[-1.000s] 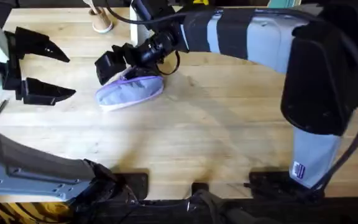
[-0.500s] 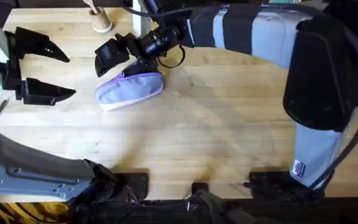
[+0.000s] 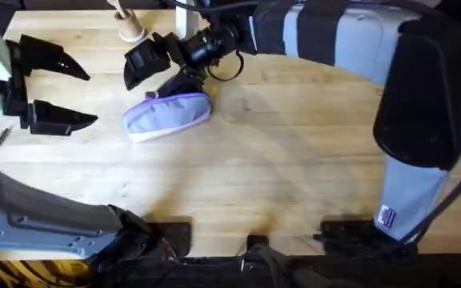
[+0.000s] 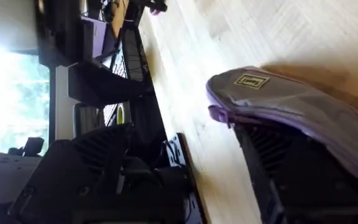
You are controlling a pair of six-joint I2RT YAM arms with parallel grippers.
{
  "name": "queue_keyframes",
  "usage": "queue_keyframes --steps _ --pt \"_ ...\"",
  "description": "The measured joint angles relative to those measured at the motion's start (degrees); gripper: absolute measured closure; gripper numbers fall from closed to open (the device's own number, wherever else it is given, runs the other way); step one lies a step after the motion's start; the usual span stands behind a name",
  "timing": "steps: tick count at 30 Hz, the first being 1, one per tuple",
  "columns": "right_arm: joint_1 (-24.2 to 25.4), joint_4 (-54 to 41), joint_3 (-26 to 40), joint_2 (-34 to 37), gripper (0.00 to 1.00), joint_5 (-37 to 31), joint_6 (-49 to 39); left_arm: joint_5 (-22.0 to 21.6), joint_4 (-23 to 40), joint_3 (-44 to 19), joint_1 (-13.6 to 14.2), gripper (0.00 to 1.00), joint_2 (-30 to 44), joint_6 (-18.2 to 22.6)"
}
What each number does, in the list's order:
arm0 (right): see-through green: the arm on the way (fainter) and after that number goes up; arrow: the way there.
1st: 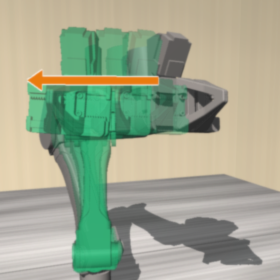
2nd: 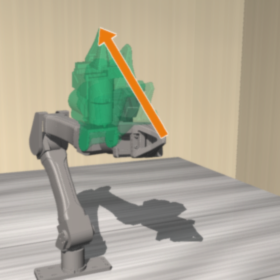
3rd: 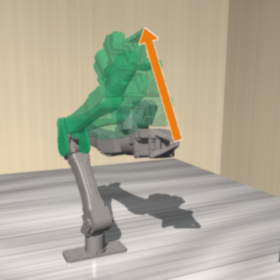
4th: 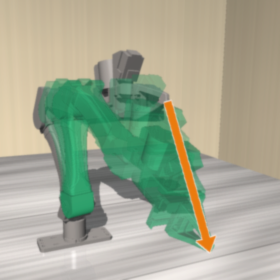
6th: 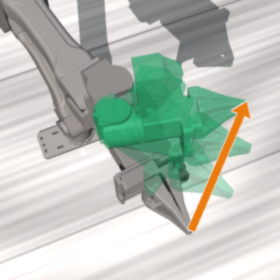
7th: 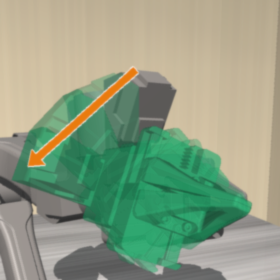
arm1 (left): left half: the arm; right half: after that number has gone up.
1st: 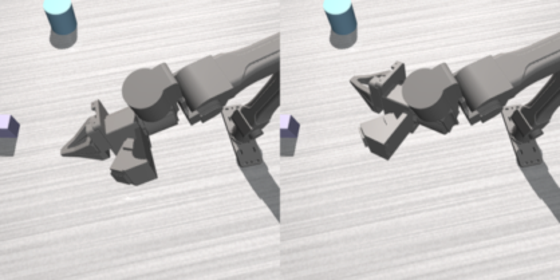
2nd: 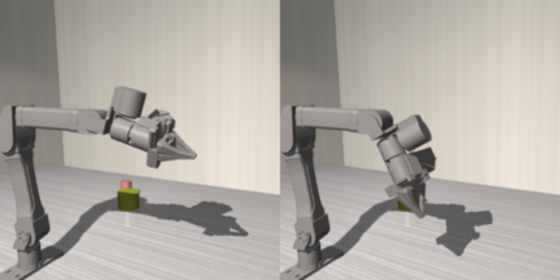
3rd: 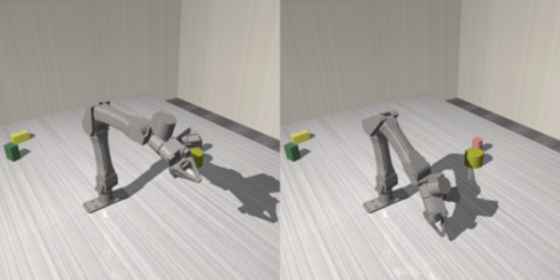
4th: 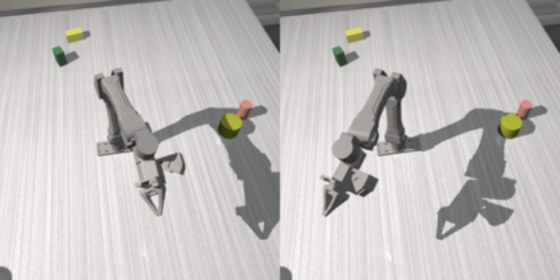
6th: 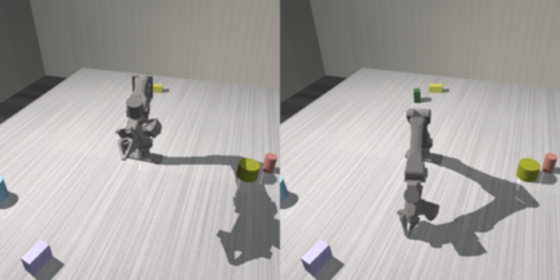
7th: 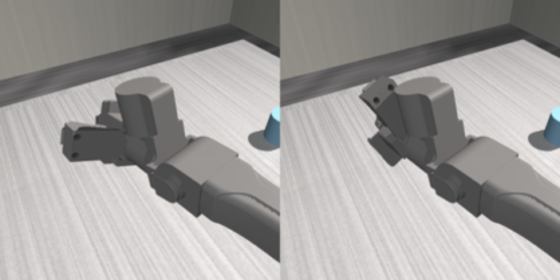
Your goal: Unzip the bag, pick up the pens from the table one at a time and place them inside, then zip the bag closed.
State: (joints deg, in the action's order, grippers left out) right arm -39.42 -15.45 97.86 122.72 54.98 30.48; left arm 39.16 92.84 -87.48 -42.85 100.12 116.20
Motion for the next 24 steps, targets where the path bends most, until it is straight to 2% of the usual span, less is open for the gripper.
queue_keyframes --steps 4,18,21,24 --pt "0.1 0.4 0.0 -2.2 0.004 0.5 0.0 0.0 0.0 0.0 0.0 0.007 0.0 0.0" --pt "0.1 0.1 0.1 -2.2 0.004 0.3 -2.7 0.0 0.0 0.0 0.0 0.007 0.0 0.0" --pt "-0.1 -1.5 0.8 -2.2 0.005 -1.9 -4.1 0.0 0.0 0.0 0.0 0.007 0.0 0.0" --pt "-0.7 -5.4 2.5 -2.3 0.004 -7.1 -6.1 0.0 0.0 0.0 0.0 0.007 0.0 0.0"
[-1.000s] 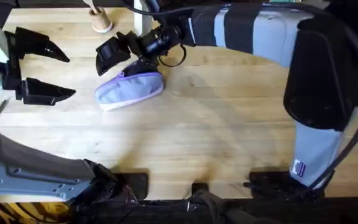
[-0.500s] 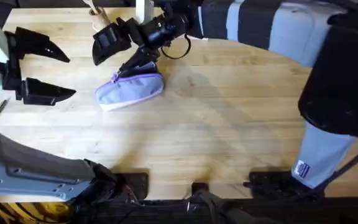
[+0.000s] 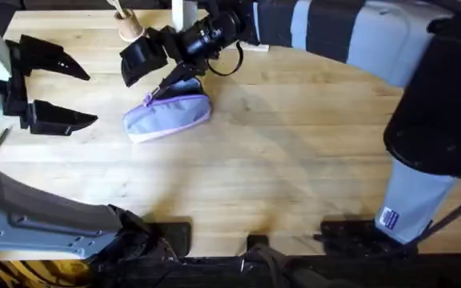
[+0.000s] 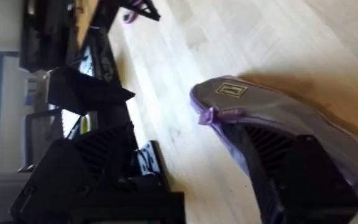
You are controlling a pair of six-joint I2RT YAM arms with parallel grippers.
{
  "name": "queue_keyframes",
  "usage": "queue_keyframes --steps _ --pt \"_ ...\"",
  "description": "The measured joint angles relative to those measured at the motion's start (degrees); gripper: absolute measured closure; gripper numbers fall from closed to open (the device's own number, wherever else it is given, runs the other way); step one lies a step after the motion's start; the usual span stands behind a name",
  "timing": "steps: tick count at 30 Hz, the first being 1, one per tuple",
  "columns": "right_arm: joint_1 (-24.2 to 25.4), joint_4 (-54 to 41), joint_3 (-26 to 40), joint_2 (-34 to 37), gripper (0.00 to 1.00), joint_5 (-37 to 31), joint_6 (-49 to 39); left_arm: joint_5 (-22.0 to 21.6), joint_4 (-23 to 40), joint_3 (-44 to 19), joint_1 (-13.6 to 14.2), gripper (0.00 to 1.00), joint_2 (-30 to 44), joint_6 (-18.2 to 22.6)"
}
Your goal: Unzip the bag, pick up the pens from the table one at a time and place them inside, then zip the bag closed.
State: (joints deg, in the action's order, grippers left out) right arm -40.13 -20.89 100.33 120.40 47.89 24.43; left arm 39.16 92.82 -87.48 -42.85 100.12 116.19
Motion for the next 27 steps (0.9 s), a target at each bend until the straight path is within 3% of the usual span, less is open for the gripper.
queue_keyframes --steps 7,8,13,18,27 --pt "-3.0 -10.3 3.0 -4.1 0.004 -18.9 -0.7 0.0 -0.2 0.0 0.0 0.007 0.0 0.0" --pt "-4.7 -15.1 5.0 -5.6 0.004 -28.3 1.1 -0.2 -0.7 0.0 0.0 0.007 0.0 0.0" --pt "-9.3 -17.9 6.6 -6.0 0.004 -41.4 2.6 -1.1 -1.2 0.0 0.0 0.007 0.1 0.0" --pt "-14.7 -17.4 6.6 -6.0 0.004 -45.5 2.8 -1.5 -1.4 0.0 0.0 0.007 1.4 0.0" --pt "-15.8 -14.6 6.6 -5.6 0.004 -50.4 14.0 -1.5 -1.6 0.0 0.0 0.008 1.5 0.0"
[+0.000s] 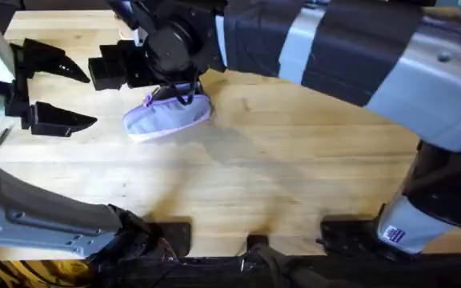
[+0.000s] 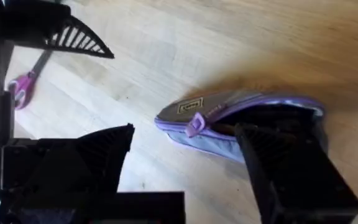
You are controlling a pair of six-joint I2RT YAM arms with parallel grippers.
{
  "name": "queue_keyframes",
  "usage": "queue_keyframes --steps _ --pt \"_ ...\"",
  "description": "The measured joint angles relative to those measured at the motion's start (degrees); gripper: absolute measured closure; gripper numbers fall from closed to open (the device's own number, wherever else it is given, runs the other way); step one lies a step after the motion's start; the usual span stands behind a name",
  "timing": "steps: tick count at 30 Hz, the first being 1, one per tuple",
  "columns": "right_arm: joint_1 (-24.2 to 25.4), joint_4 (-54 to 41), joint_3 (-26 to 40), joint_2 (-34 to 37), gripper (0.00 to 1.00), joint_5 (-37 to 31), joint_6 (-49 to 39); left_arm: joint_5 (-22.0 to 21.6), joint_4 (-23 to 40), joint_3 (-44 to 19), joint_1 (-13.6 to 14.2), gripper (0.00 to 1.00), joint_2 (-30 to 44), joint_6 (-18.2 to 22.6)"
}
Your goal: Unzip the bag, pick up the pens from the table one at a time and place them inside, then zip the bag closed.
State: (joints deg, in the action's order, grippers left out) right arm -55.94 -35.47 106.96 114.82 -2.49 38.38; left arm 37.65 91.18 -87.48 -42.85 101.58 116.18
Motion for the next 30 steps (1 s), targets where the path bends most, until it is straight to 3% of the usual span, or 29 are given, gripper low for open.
queue_keyframes --steps 9,22,30 --pt "-3.1 4.3 0.0 1.9 0.004 -4.8 2.8 0.0 -0.1 0.0 0.0 0.008 0.0 0.0" --pt "-3.0 6.6 0.0 6.7 0.009 -7.6 4.1 0.0 -0.1 0.0 0.0 0.007 0.0 0.0" --pt "-3.0 8.3 0.0 7.9 0.124 -8.7 3.8 0.0 -0.1 0.0 0.0 0.007 0.0 0.0"
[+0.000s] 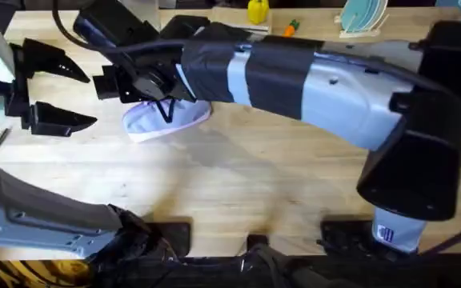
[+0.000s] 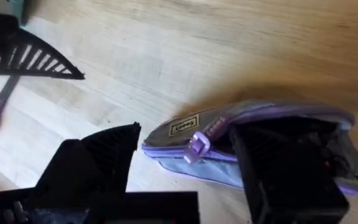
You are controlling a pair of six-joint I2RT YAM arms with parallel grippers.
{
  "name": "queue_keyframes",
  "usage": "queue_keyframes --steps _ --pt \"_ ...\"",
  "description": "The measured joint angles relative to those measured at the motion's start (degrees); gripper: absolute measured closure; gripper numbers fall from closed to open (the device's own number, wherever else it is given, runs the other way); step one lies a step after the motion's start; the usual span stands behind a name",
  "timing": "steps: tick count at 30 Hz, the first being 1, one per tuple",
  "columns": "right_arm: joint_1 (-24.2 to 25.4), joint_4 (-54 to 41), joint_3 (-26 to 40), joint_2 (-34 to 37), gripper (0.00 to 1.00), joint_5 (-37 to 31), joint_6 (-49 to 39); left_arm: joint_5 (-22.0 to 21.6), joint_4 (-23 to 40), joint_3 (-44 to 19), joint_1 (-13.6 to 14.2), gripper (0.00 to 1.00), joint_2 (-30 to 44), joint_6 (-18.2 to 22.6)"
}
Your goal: Unzip the bag, pick up the pens from the table one at a time and place them inside, then zip the bag closed.
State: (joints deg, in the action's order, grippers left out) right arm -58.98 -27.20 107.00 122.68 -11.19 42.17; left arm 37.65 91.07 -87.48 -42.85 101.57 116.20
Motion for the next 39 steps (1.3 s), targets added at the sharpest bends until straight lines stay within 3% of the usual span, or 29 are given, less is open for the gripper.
queue_keyframes --steps 8,15,33,39 --pt "0.0 -0.2 0.0 0.8 0.292 -0.5 -0.2 0.0 0.0 0.0 0.0 0.007 0.0 0.0" --pt "0.3 -0.3 0.0 0.8 0.543 -0.9 -0.2 0.0 0.0 0.0 0.0 0.007 0.0 0.0" --pt "0.4 -2.3 0.0 0.8 0.91 -1.5 -0.2 0.0 0.2 0.0 0.0 0.007 0.0 0.0" --pt "0.6 -2.4 0.1 0.8 0.967 -1.6 -1.6 0.0 0.2 0.0 0.0 0.007 0.0 0.0"
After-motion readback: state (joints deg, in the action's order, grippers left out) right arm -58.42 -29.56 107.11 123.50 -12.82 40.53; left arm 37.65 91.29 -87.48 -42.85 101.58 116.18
